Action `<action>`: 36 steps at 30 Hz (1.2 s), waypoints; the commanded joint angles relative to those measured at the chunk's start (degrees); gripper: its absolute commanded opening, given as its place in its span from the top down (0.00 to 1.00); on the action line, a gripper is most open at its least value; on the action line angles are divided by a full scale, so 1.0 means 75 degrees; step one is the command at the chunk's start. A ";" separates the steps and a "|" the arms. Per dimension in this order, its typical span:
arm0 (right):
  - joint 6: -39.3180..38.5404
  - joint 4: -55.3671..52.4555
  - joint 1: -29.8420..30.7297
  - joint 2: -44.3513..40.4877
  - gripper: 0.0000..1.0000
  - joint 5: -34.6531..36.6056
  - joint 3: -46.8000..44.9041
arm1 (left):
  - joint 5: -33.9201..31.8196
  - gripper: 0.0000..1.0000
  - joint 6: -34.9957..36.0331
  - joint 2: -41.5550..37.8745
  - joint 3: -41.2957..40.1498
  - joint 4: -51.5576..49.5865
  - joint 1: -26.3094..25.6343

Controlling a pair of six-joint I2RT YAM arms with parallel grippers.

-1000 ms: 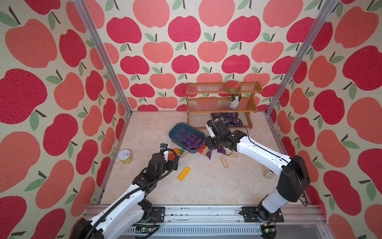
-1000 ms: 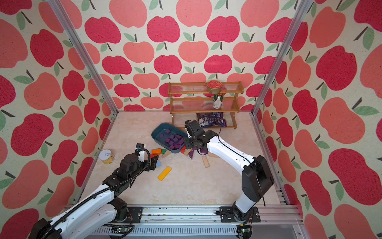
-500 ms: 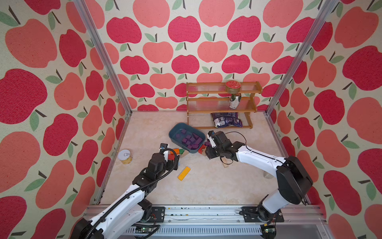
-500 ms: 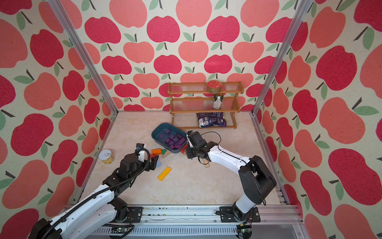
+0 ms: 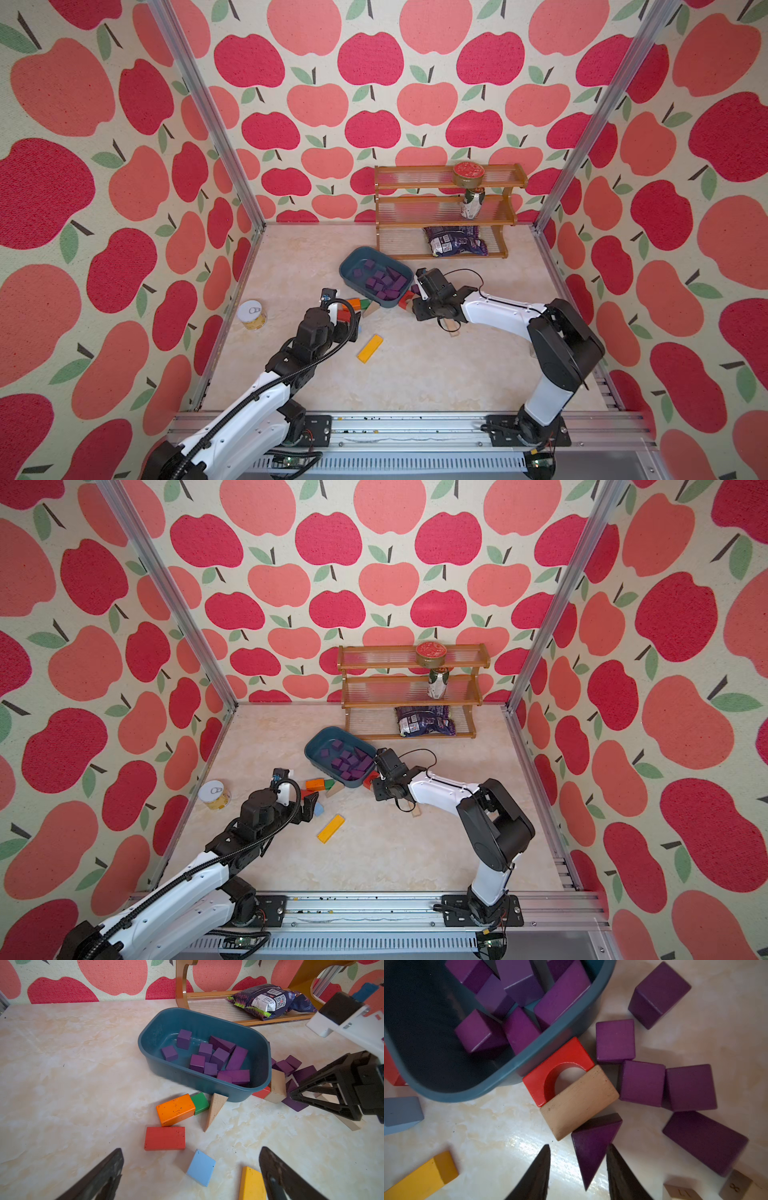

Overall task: Pick purple bricks into the storage bin
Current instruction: Pick up the building block from the center of the board.

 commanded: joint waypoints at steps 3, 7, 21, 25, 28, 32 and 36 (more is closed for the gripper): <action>0.0157 -0.0540 -0.0067 0.0163 0.55 0.0530 0.0243 | 0.0040 0.01 -0.0092 -0.0008 -0.0112 0.0081 0.0054; 0.0161 -0.0661 -0.0066 0.0249 0.56 0.0647 0.0288 | 0.0052 0.01 -0.0093 0.0014 -0.0106 0.0088 0.0051; 0.0246 -0.0545 -0.0181 0.0754 0.56 0.0574 0.0535 | 0.0040 0.01 -0.0095 -0.0010 -0.0105 0.0056 0.0063; 0.0289 -0.0558 -0.0255 0.0954 0.55 0.0573 0.0687 | 0.0029 0.01 -0.0099 0.0004 -0.0111 0.0059 0.0070; 0.0332 -0.0604 -0.0300 0.1065 0.55 0.0560 0.0756 | 0.0018 0.01 -0.0087 0.0006 -0.0105 0.0053 0.0063; 0.0329 -0.0611 -0.0318 0.1121 0.54 0.0569 0.0764 | 0.0017 0.01 -0.0093 -0.0007 -0.0116 0.0047 0.0073; 0.0284 -0.0611 -0.0354 0.1202 0.49 0.0663 0.0793 | 0.0034 0.01 -0.0093 0.0016 -0.0110 0.0062 0.0078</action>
